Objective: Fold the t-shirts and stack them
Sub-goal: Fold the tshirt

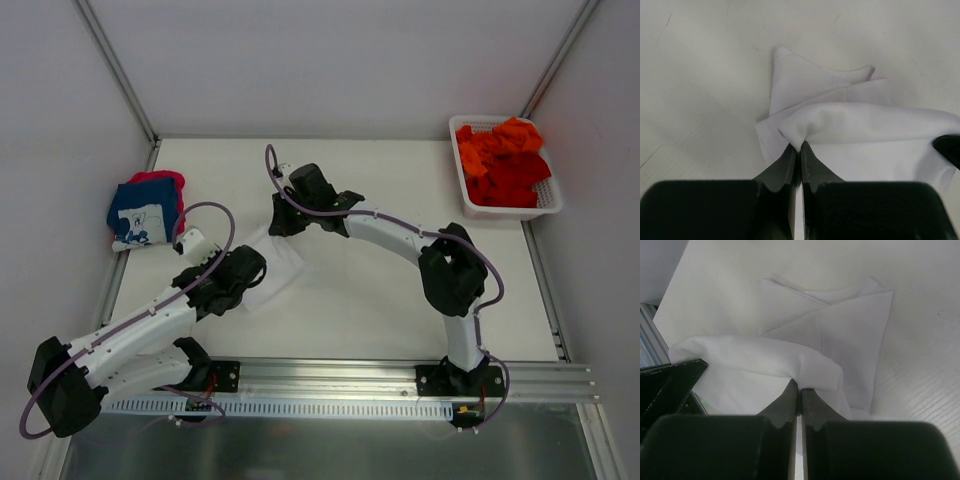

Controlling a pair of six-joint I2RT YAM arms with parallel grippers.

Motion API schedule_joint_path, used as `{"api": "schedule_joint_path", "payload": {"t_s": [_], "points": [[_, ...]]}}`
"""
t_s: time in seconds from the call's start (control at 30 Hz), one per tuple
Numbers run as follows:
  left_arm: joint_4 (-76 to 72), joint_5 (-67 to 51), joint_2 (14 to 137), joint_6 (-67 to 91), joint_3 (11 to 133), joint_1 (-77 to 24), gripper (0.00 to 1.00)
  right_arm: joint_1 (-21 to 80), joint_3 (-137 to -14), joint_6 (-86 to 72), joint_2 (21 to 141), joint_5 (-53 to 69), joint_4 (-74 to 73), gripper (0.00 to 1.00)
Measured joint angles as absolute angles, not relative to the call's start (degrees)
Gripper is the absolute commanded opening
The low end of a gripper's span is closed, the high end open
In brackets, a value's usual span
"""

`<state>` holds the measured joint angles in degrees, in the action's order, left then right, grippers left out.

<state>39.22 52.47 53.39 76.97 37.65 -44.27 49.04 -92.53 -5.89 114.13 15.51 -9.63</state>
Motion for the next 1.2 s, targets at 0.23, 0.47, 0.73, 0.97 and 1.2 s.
{"api": "schedule_joint_path", "payload": {"t_s": [0.23, 0.47, 0.73, 0.97, 1.2], "points": [[32.36, 50.92, 58.76, 69.63, 37.67, -40.23, 0.0, 48.31, -96.62, -5.93, 118.72, 17.19, -9.3, 0.0], [23.92, 48.38, 68.05, 64.95, 37.71, -32.82, 0.0, 47.03, -105.06, -6.39, 125.14, 19.2, -9.74, 0.01], [18.48, 46.57, 74.94, 61.82, 40.1, -27.22, 0.0, 45.41, -119.0, -7.18, 134.04, 22.48, -12.71, 0.02], [17.67, 46.7, 75.26, 60.62, 41.74, -25.78, 0.0, 43.7, -129.51, -8.62, 143.15, 25.08, -15.9, 0.03], [18.44, 47.29, 75.26, 62.67, 41.74, -25.76, 0.0, 42.28, -130.52, -10.09, 146.8, 27.79, -18.46, 0.07]]}}
